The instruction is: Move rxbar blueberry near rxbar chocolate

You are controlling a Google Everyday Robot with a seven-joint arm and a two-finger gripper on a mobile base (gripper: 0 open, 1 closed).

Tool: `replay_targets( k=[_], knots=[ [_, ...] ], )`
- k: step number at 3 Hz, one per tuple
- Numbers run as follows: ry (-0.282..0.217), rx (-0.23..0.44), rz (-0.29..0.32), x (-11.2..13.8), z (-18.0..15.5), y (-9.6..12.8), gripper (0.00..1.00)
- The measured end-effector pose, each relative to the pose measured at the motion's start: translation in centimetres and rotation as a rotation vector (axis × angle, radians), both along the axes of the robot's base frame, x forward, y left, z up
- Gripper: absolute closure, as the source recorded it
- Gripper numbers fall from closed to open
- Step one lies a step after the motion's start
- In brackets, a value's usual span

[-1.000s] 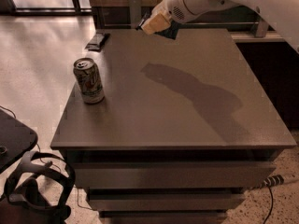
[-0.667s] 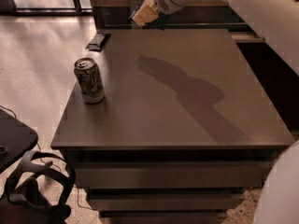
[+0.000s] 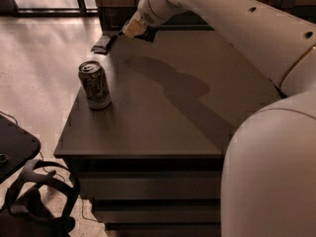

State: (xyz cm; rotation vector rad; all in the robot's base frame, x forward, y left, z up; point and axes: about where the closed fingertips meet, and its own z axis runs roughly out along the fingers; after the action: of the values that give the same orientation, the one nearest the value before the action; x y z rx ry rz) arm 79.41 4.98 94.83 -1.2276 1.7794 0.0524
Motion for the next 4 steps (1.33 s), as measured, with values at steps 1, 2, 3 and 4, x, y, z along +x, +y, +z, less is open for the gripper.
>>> replay_targets(
  k=[1, 2, 3, 4],
  knots=[
    [0.001, 0.023, 0.024, 0.8, -1.38, 1.69, 0.97],
    [0.004, 0.021, 0.025, 0.72, -1.49, 1.81, 0.67],
    [0.006, 0.02, 0.027, 0.72, -1.65, 1.97, 0.44],
    [0.008, 0.019, 0.03, 0.71, -1.83, 2.17, 0.21]
  ],
)
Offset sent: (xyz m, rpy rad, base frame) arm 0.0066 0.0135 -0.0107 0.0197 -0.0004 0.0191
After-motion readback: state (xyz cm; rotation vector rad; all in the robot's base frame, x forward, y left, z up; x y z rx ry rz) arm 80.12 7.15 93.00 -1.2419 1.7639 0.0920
